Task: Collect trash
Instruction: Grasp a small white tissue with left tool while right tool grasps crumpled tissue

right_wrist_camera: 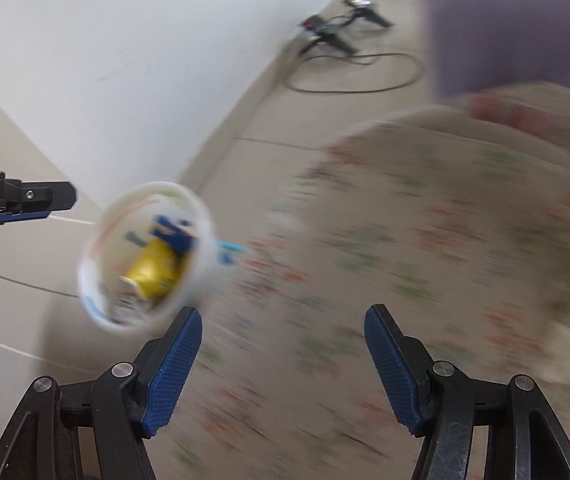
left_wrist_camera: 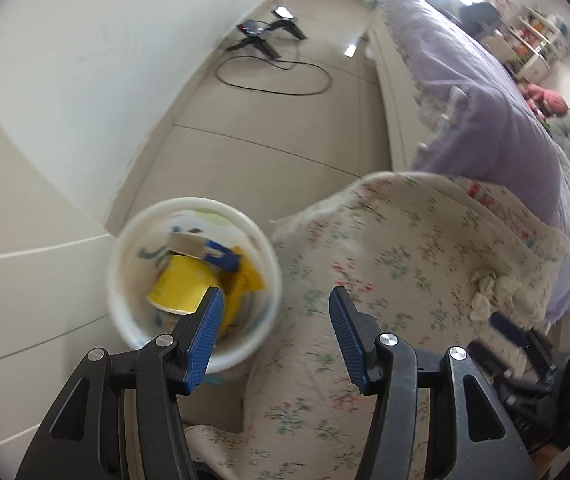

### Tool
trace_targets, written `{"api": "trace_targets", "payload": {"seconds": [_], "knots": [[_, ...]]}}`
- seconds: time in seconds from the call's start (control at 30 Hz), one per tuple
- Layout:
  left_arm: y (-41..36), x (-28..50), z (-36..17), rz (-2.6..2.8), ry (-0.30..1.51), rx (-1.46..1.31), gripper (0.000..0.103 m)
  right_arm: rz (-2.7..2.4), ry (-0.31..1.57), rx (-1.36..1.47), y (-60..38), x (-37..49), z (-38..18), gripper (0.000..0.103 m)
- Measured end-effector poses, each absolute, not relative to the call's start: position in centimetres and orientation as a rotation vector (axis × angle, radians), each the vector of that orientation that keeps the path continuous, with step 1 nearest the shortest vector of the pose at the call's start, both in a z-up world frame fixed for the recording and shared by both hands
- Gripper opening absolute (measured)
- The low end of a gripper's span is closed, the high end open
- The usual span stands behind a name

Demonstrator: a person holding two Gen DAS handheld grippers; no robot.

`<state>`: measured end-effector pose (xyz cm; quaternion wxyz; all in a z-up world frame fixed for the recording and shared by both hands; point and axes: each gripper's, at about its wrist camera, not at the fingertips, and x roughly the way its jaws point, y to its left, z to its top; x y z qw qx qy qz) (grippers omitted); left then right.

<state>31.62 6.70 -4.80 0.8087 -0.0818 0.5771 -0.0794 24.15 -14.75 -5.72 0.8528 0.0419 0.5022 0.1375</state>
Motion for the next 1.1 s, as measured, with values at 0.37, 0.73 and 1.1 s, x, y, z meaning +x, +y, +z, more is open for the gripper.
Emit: {"api": "trace_targets", "payload": {"seconds": [0.37, 0.73, 1.1], "knots": [[-7.7, 29.7, -6.6, -0.392, 1.289, -0.030, 0.059, -0.053, 1.042, 0.265, -34.5, 21.6, -6.1, 0.072], [-15.6, 29.0, -8.8, -0.466, 1.333, 0.048, 0.059, -0.042, 1.111, -0.012, -31.6, 26.3, -9.8, 0.072], [-18.5, 29.5, -9.6, -0.498, 1.351, 0.011, 0.059, -0.076, 1.122, 0.041, -33.1, 26.3, -9.1, 0.020]]}}
